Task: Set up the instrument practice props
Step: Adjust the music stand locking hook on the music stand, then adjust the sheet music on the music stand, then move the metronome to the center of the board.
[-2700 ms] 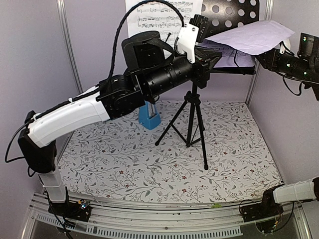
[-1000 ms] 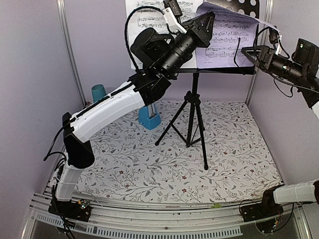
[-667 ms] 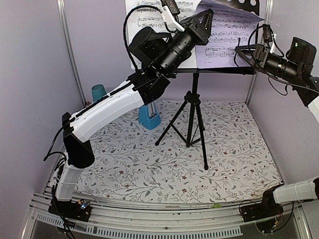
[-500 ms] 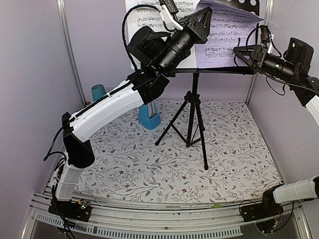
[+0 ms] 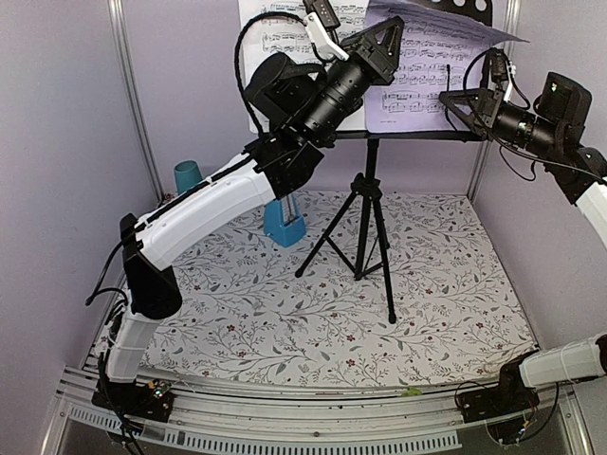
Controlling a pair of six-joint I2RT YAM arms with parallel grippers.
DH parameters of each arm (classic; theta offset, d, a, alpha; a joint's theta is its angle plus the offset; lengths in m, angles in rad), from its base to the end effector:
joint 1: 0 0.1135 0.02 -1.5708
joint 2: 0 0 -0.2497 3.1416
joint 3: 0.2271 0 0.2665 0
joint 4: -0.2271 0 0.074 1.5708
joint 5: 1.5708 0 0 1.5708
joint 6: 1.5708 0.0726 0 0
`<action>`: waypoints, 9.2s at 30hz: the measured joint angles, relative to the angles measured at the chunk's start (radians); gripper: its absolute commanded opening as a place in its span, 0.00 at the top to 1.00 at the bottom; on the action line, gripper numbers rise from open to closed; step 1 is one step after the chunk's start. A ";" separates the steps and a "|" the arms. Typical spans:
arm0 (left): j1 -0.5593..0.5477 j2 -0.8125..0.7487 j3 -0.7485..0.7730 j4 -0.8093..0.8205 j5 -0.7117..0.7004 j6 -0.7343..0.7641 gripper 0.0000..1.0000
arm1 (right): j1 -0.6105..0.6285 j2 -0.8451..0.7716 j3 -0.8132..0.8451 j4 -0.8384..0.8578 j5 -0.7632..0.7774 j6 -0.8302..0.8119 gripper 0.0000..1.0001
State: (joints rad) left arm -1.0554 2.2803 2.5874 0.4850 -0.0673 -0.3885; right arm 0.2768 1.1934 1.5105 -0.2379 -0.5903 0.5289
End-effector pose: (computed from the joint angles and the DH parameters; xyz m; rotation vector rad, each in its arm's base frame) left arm 0.2580 -0.4456 0.5429 0.2109 0.8205 -1.3385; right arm 0.2678 0.1181 0.4942 -0.3061 1.5754 1.0733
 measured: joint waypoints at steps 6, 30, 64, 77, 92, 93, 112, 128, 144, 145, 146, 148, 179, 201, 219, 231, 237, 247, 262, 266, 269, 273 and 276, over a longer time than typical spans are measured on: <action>0.002 0.000 0.000 0.002 0.000 -0.006 0.83 | 0.005 0.000 0.000 0.002 -0.008 0.002 1.00; 0.004 0.011 0.004 0.004 0.004 -0.017 0.85 | 0.005 0.005 -0.006 0.018 -0.058 -0.035 0.78; 0.005 0.010 -0.014 -0.017 0.022 -0.016 0.85 | 0.005 0.068 0.106 0.418 -0.072 0.014 0.62; 0.003 -0.073 -0.094 -0.054 0.064 0.013 0.85 | 0.005 0.154 0.176 0.586 0.003 0.112 0.60; -0.017 -0.311 -0.372 -0.044 0.081 0.069 0.85 | 0.005 0.282 0.261 0.674 0.090 0.110 0.60; -0.019 -0.333 -0.398 -0.043 0.079 0.075 0.85 | 0.005 0.286 0.263 0.678 0.093 0.110 0.60; -0.031 -0.575 -0.665 -0.004 0.005 0.163 0.83 | 0.005 0.257 0.211 0.724 0.099 0.118 0.60; -0.031 -0.785 -0.916 0.001 -0.097 0.241 0.77 | 0.005 0.190 0.180 0.736 0.106 0.114 0.58; -0.018 -1.172 -1.355 -0.051 -0.314 0.256 0.70 | 0.005 -0.015 -0.039 0.626 0.108 0.040 0.30; -0.015 -1.191 -1.381 -0.059 -0.328 0.248 0.69 | 0.005 -0.037 -0.062 0.616 0.109 0.034 0.28; -0.009 -1.212 -1.416 -0.067 -0.345 0.237 0.68 | 0.005 -0.070 -0.096 0.604 0.113 0.024 0.25; 0.005 -1.256 -1.479 -0.094 -0.374 0.213 0.63 | 0.005 -0.124 -0.154 0.583 0.122 0.007 0.17; 0.483 -0.755 -1.346 -0.366 -0.084 0.061 0.10 | 0.005 -0.532 -0.880 0.268 0.336 -0.089 0.01; 0.552 -0.061 -0.763 -0.567 0.058 0.207 0.12 | 0.005 -0.503 -0.881 0.264 0.296 -0.122 0.01; 0.583 0.003 -0.713 -0.551 0.186 0.301 0.65 | 0.005 -0.485 -0.880 0.253 0.273 -0.134 0.01; 0.557 -0.212 -1.016 -0.513 0.018 0.207 0.69 | 0.005 -0.452 -0.880 0.254 0.238 -0.149 0.01; 0.509 -0.409 -1.249 -0.537 -0.123 0.063 0.69 | 0.005 -0.434 -0.880 0.275 0.200 -0.149 0.01; 0.294 -0.620 -1.481 -0.581 -0.351 -0.218 0.57 | 0.020 -0.380 -0.884 0.313 0.134 -0.143 0.01; 0.254 -0.797 -1.643 -0.593 -0.182 -0.034 0.41 | 0.065 -0.373 -0.895 0.313 0.102 -0.163 0.01; 0.251 -0.826 -1.677 -0.580 -0.076 0.078 0.21 | 0.102 -0.373 -0.903 0.312 0.100 -0.190 0.01; 0.246 -0.827 -1.698 -0.589 -0.040 0.108 0.14 | 0.137 -0.373 -0.910 0.304 0.106 -0.212 0.01; 0.241 -0.829 -1.708 -0.621 -0.068 0.059 0.03 | 0.174 -0.375 -0.910 0.290 0.125 -0.231 0.01; 0.227 -0.858 -1.712 -0.641 -0.127 -0.037 0.01 | 0.184 -0.379 -0.910 0.275 0.142 -0.238 0.01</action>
State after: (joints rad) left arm -0.8288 1.4227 0.8757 -0.1558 -0.1944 -0.4252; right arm 0.4606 0.8143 0.6006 0.0372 -0.4488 0.2909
